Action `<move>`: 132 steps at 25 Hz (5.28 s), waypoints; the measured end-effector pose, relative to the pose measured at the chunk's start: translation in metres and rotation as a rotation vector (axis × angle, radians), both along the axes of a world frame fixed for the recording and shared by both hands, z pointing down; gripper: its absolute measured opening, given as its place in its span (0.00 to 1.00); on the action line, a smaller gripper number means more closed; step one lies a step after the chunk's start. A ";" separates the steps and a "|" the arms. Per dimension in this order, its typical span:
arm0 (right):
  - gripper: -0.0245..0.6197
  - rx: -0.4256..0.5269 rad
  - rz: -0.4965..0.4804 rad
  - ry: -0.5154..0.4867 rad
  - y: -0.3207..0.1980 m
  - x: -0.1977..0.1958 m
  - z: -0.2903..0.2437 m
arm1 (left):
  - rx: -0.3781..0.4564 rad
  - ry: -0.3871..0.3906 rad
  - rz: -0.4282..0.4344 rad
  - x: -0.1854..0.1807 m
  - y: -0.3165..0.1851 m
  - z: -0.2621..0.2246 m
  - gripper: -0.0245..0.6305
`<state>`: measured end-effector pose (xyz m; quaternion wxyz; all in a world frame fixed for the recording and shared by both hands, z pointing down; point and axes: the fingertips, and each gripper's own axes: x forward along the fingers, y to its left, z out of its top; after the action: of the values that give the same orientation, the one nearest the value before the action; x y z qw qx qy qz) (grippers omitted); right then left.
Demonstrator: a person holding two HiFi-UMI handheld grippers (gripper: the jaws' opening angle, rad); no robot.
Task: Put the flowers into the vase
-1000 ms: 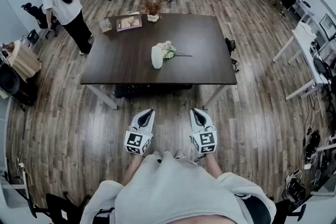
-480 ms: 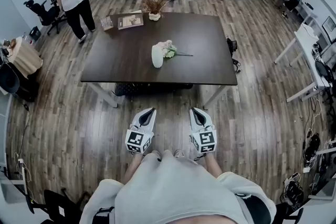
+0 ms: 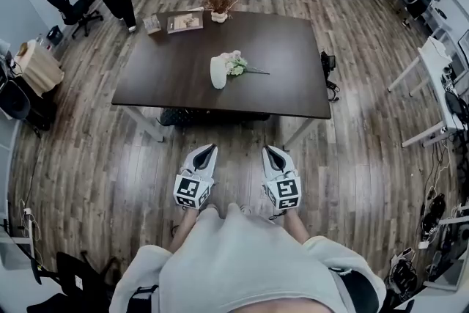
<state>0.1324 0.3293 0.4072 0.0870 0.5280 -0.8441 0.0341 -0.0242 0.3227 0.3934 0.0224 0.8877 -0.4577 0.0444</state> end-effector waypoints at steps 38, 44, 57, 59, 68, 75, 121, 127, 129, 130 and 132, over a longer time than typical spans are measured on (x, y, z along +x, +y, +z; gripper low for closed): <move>0.04 -0.065 0.093 0.023 -0.160 0.012 0.044 | -0.046 0.033 0.025 -0.002 -0.171 0.045 0.05; 0.04 -0.064 0.123 0.040 -0.239 -0.011 0.038 | -0.060 0.046 0.015 -0.040 -0.249 0.046 0.05; 0.04 -0.033 0.187 0.042 -0.379 -0.057 0.010 | -0.041 0.039 0.056 -0.099 -0.389 0.024 0.05; 0.04 -0.031 0.198 0.036 -0.389 -0.060 0.009 | -0.042 0.034 0.067 -0.102 -0.401 0.022 0.05; 0.04 -0.058 0.220 0.023 -0.402 -0.048 0.016 | -0.062 0.014 0.086 -0.093 -0.424 0.025 0.05; 0.04 -0.059 0.149 0.024 -0.410 -0.032 0.011 | -0.069 0.012 0.014 -0.080 -0.420 0.025 0.05; 0.04 -0.318 0.039 0.096 -0.371 -0.007 0.125 | -0.186 -0.076 0.092 -0.007 -0.406 0.164 0.63; 0.04 -0.320 0.031 0.098 -0.376 -0.007 0.127 | -0.177 -0.078 0.095 0.003 -0.415 0.166 0.63; 0.04 -0.319 0.029 0.098 -0.378 -0.008 0.126 | -0.172 -0.082 0.088 0.002 -0.417 0.166 0.62; 0.04 -0.319 0.028 0.098 -0.379 -0.008 0.126 | -0.168 -0.087 0.087 0.001 -0.418 0.166 0.58; 0.04 -0.321 0.028 0.100 -0.380 -0.007 0.127 | -0.163 -0.093 0.090 0.001 -0.418 0.166 0.58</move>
<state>0.1249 -0.0511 0.5338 0.2114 0.5199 -0.8151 0.1434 -0.0233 -0.0957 0.5594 0.0713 0.8997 -0.4126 0.1234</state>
